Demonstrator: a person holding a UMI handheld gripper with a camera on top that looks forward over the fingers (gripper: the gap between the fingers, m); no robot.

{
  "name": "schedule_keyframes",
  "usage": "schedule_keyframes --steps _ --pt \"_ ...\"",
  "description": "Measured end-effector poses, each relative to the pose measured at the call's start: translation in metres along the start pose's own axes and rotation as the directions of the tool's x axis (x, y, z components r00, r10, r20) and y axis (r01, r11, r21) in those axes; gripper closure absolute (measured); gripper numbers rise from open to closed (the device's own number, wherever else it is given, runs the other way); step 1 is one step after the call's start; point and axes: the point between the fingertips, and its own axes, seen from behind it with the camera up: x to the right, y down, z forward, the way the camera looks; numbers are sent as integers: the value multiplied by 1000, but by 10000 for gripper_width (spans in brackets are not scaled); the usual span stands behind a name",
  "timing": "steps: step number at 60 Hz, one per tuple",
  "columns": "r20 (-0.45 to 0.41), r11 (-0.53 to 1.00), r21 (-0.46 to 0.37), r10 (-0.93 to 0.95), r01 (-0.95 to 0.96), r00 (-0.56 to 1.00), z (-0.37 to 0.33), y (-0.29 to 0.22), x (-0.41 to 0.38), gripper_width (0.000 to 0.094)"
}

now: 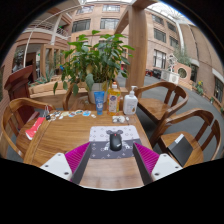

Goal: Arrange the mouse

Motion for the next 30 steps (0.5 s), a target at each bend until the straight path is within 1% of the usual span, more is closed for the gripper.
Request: schedule_keyframes --steps 15,24,30 --pt "0 999 36 -29 29 1000 -67 4 -8 87" --pt "9 999 27 -31 31 999 -85 13 -10 87" --pt "-5 998 44 -53 54 999 -88 14 -7 83"
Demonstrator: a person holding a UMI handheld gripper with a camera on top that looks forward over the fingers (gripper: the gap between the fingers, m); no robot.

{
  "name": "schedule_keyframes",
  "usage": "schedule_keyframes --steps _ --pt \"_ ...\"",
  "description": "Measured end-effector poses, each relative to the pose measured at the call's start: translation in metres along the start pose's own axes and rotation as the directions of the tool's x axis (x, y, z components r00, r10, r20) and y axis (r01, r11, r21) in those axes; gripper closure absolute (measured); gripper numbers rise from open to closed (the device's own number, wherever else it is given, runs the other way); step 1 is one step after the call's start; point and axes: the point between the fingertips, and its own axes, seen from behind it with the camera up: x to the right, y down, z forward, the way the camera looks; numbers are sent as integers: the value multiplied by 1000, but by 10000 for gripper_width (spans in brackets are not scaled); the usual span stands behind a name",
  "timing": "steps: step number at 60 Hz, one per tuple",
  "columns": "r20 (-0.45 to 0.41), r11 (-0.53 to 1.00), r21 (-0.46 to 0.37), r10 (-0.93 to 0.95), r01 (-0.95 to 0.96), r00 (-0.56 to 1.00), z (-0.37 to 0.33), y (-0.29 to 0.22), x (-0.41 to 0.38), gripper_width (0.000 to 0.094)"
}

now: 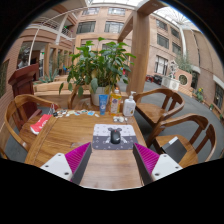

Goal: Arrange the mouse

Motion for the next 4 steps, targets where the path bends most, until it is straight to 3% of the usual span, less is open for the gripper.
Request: schedule_keyframes --steps 4 --pt "-13 1000 -2 -4 4 1000 -1 1 4 84"
